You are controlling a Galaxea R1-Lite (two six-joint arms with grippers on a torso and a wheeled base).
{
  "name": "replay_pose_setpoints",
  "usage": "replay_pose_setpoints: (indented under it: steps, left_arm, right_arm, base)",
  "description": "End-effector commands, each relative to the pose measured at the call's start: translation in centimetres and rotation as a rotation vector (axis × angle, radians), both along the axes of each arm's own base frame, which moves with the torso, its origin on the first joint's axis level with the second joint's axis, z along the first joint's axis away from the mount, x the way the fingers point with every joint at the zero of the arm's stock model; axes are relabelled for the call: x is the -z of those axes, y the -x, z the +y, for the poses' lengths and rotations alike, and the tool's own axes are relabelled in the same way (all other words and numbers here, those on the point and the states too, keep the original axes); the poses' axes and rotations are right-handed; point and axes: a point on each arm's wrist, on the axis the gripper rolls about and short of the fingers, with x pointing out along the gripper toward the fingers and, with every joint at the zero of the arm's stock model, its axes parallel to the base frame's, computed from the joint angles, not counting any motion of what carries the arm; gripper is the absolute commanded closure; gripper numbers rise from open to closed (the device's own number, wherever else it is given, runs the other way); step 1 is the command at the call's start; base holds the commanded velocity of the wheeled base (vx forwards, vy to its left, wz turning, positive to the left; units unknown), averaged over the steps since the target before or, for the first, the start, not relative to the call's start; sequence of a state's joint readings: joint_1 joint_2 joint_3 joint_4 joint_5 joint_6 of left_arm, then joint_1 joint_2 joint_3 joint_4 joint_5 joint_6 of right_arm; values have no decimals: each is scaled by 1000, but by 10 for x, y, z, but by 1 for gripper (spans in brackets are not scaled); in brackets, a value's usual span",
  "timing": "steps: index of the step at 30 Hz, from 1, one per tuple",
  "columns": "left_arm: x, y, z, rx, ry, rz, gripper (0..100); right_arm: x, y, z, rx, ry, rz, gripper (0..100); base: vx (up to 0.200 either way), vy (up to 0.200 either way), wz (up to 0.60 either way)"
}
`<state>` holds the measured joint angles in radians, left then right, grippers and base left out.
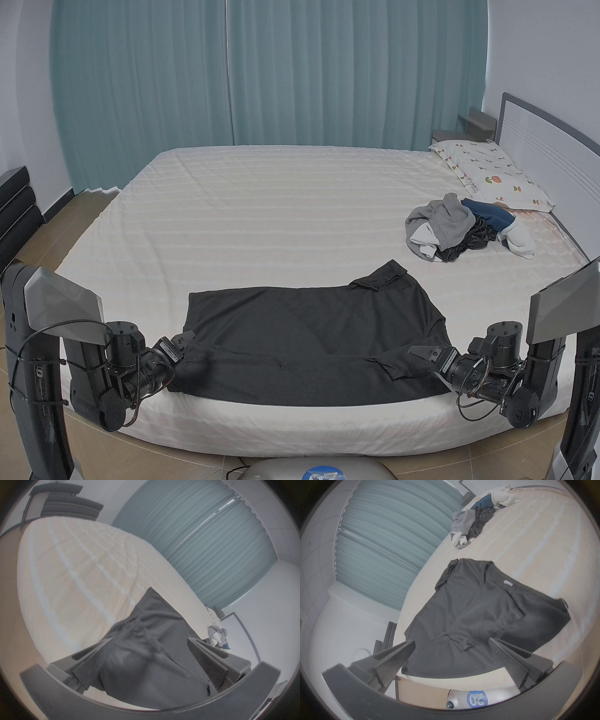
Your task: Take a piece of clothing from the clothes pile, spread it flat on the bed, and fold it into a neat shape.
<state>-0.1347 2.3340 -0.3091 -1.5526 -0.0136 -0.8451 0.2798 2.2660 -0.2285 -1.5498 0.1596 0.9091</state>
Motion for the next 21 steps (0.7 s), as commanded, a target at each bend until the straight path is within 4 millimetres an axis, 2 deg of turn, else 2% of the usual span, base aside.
replay_pose_setpoints:
  steps: [1,4,21]
  left_arm:
    - [0,-2,-1,9,74,-5,0]
    - [-2,-2,-1,14,123,-1,0]
    - [1,-4,-2,12,130,0,0]
  right_arm:
    - [22,-8,7,15,16,40,0]
    - [30,-15,7,48,20,43,0]
    - [39,-25,12,91,3,45,0]
  base:
    - [0,0,0]
    - [0,0,0]
    - [0,0,0]
